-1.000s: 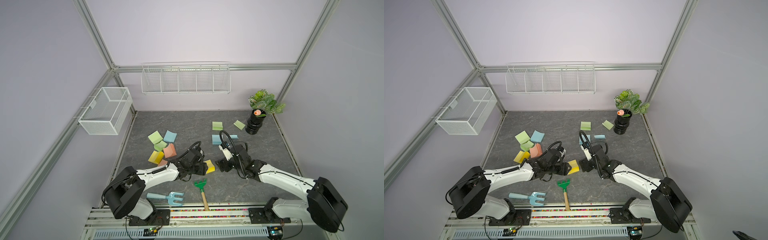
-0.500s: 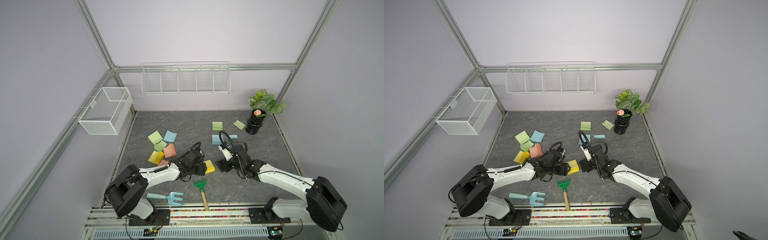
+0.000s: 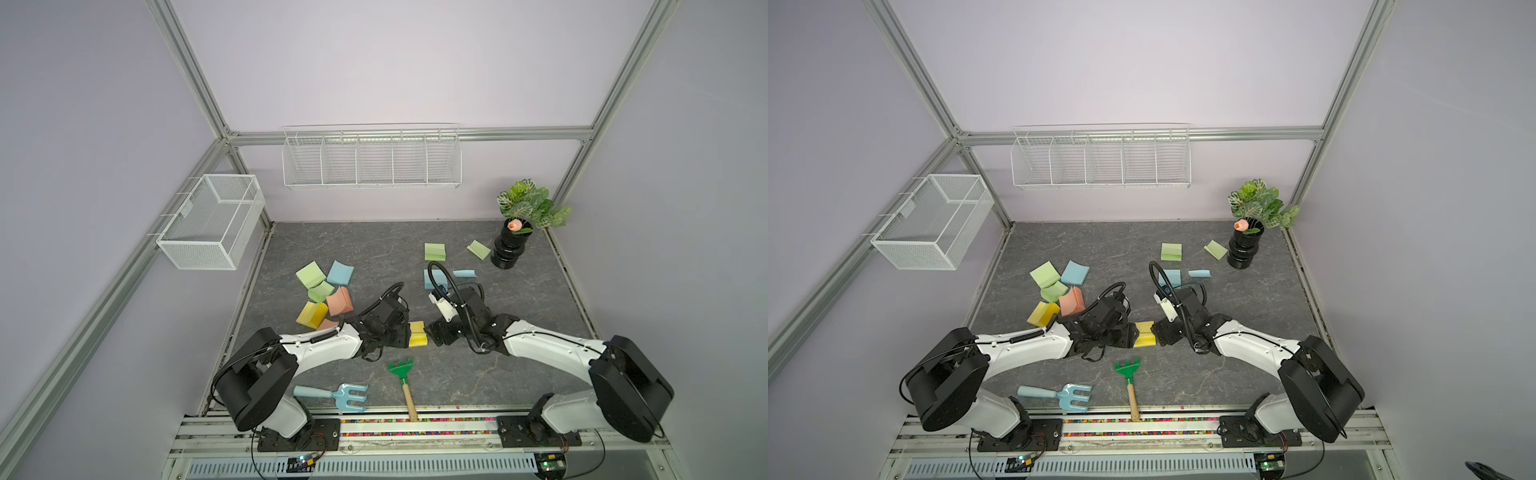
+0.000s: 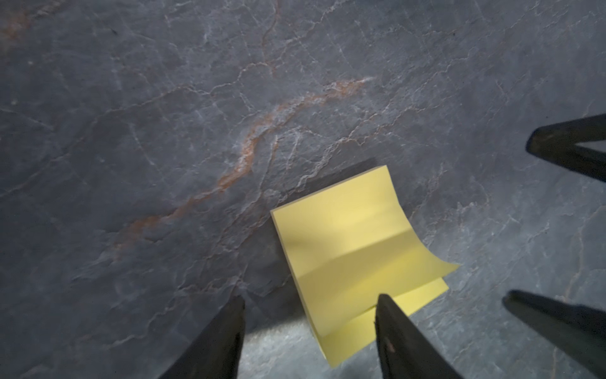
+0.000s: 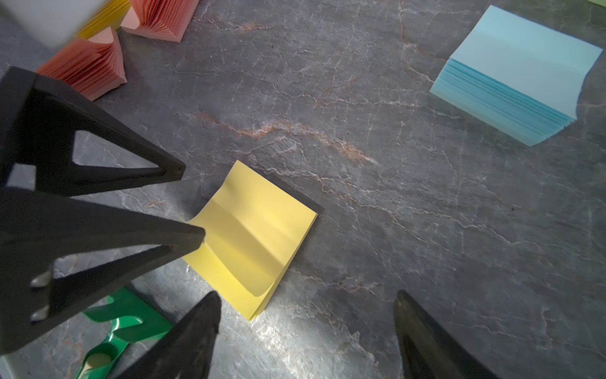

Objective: Tear off pages from different memo pads
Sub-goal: Pick up the memo pad from the center of the board.

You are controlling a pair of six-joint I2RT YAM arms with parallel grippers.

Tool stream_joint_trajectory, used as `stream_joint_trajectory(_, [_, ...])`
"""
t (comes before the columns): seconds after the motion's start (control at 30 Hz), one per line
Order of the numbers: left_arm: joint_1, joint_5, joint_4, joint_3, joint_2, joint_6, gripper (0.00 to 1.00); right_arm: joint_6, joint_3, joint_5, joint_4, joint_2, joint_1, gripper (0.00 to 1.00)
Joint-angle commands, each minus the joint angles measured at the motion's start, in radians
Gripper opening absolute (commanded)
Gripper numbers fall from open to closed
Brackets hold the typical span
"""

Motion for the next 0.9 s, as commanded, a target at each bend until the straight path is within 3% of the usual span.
stream_joint_trajectory(0.0, [0.007, -0.024, -0.006, 0.042, 0.019, -0.012, 0.65, -0.023, 0.036, -0.023, -0.028, 0.035, 0.011, 0.83])
stream_joint_trajectory(0.67, [0.029, -0.049, 0.001, 0.041, -0.025, -0.050, 0.65, -0.072, 0.174, 0.026, -0.099, 0.223, 0.047, 0.80])
stream_joint_trajectory(0.87, [0.033, -0.205, -0.103, -0.011, -0.177, -0.109, 0.66, -0.146, 0.289, 0.083, -0.232, 0.296, 0.077, 0.78])
